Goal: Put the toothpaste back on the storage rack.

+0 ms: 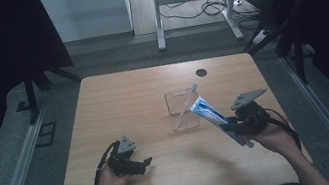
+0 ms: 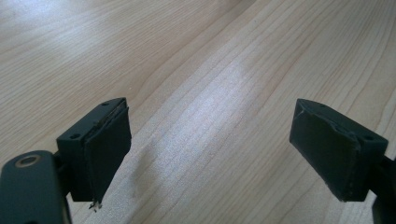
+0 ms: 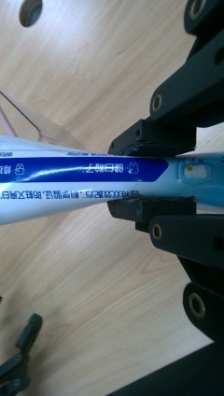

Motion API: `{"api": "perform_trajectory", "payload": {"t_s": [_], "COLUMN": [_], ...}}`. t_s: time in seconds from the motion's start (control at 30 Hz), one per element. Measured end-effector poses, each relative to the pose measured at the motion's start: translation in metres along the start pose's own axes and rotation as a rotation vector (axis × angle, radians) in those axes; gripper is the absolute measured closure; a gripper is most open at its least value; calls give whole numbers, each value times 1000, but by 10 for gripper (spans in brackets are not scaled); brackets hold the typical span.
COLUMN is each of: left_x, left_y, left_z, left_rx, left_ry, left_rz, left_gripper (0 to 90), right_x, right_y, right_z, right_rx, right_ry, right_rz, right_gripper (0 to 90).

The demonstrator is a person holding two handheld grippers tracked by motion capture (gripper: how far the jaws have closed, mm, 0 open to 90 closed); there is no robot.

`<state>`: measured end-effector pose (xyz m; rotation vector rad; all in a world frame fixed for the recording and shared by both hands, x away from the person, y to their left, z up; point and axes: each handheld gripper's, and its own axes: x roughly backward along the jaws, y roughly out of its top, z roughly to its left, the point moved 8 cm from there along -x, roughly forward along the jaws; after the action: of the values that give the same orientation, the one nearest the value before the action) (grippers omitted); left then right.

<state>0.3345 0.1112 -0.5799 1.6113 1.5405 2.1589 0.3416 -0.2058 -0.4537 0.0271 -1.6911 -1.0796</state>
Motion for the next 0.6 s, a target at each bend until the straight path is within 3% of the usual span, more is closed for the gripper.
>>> {"api": "perform_trajectory", "payload": {"t_s": [0.6], "left_x": [-1], "left_y": [0], "left_z": [-1], "left_rx": [-9], "left_ry": [-3], "left_rz": [3], "left_gripper": [128], "right_x": [-13], "right_y": [33], "right_z": [-11], "right_rx": [-27], "right_ry": [3], "right_rz": [-83], "right_gripper": [726]}}
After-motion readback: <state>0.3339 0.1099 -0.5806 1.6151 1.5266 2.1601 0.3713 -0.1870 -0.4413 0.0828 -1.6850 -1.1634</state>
